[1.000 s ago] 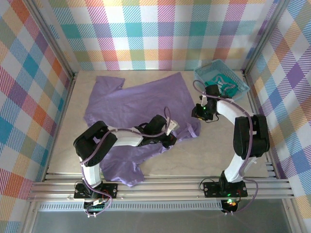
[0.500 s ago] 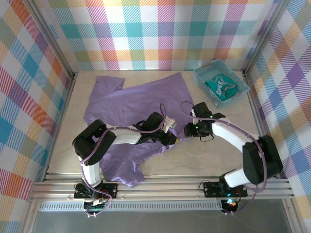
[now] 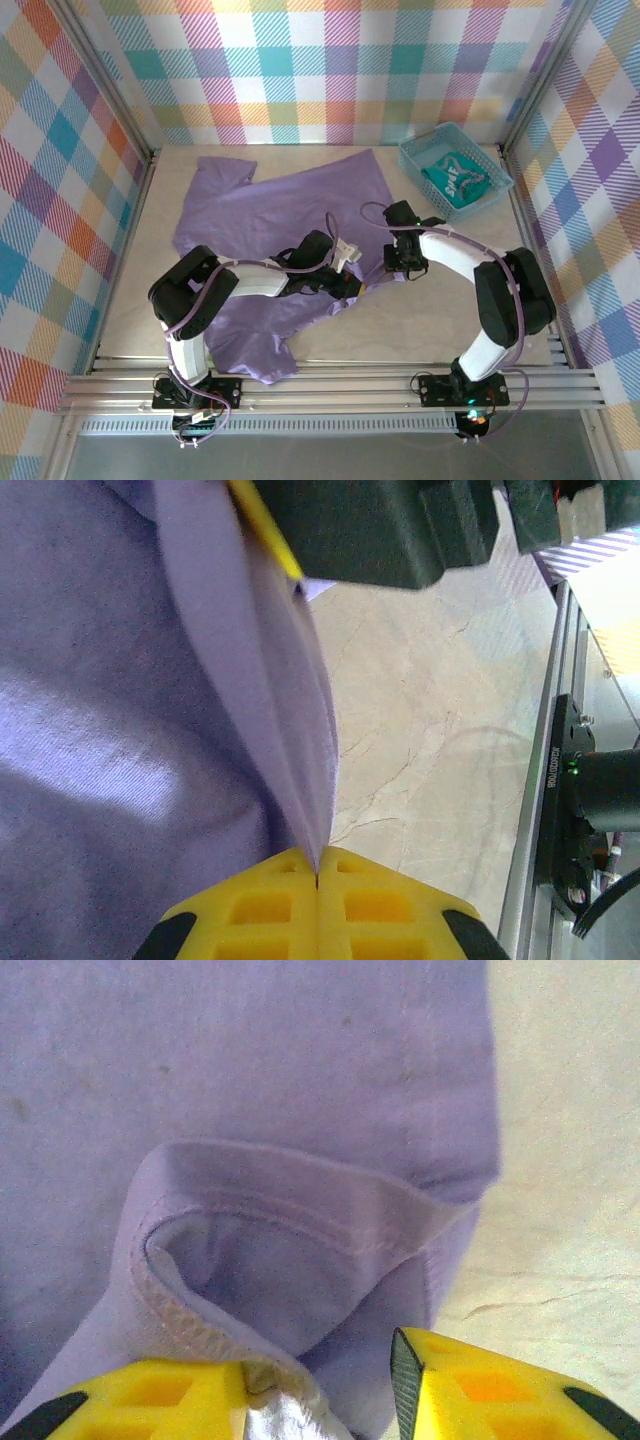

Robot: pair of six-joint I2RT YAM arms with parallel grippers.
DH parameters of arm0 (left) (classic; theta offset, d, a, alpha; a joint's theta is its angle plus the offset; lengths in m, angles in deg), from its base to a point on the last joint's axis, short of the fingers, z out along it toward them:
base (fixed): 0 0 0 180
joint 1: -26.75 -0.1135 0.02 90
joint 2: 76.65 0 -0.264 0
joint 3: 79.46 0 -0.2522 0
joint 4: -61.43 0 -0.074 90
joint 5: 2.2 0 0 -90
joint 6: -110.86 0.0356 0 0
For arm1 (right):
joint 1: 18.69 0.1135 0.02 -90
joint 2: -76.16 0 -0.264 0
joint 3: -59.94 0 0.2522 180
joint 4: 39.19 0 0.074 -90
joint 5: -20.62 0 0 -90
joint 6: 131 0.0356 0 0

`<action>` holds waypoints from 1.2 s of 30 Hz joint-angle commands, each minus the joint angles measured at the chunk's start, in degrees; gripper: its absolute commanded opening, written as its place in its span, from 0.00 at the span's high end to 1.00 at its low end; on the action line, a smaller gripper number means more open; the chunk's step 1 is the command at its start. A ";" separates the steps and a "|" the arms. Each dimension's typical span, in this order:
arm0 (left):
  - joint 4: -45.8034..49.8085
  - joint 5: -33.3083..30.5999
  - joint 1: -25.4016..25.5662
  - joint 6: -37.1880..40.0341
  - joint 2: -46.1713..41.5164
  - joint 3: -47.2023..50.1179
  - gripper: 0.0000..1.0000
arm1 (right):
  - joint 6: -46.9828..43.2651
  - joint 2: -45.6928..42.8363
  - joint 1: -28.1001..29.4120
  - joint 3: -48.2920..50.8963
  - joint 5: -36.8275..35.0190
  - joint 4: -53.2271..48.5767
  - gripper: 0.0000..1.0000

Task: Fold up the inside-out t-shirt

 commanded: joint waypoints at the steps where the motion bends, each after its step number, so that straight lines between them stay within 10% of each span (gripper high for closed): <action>1: -1.05 1.50 -0.75 -0.40 0.56 0.91 1.00 | -2.39 0.33 -0.78 -2.35 -6.91 -3.60 0.63; 26: 0.36 1.37 -0.86 -0.03 1.41 0.08 1.00 | -4.28 -0.87 -3.64 -0.01 7.21 -1.24 0.98; 36: 0.06 0.50 -1.78 -1.83 1.90 -0.31 1.00 | -6.14 -14.16 -11.36 3.93 35.61 -2.48 1.00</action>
